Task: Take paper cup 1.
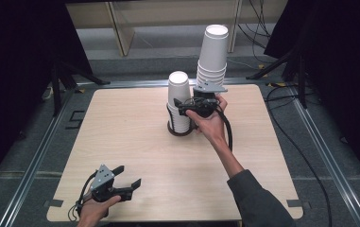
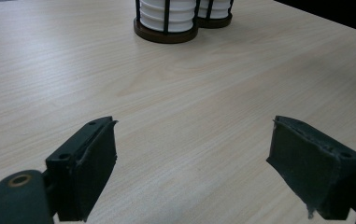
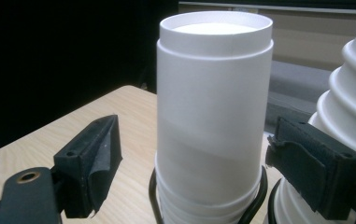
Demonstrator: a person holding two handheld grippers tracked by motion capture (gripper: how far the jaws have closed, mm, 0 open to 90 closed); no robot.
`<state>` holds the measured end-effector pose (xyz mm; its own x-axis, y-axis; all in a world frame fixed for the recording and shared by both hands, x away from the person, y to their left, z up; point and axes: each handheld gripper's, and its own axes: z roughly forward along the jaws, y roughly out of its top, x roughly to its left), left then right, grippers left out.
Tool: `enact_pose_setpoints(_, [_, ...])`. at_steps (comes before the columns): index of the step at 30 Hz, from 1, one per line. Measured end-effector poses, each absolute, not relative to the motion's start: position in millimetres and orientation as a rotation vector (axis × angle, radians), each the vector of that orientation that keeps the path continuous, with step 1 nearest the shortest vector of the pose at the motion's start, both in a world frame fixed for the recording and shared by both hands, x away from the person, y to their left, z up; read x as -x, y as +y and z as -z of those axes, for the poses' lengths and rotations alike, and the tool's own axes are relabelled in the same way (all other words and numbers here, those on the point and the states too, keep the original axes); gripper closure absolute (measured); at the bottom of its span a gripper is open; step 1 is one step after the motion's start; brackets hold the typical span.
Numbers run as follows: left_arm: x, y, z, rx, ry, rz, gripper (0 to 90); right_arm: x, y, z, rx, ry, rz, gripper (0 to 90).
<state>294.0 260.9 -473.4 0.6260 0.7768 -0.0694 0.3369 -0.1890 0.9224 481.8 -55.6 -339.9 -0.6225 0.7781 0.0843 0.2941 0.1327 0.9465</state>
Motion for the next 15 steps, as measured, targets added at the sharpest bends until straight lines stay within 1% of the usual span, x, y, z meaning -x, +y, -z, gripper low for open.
enact_pose_setpoints(8, [-290.3,260.8,471.6,-1.798,0.953,-0.511,14.3,-489.0,-52.6,339.0,-1.01,1.965,-1.478,17.1])
enact_pose_setpoints(15, [-291.1,260.6,471.5,-1.801,0.938,-0.514,14.3,-493.6,-51.0,342.8,-1.026,1.956,-1.472,17.1])
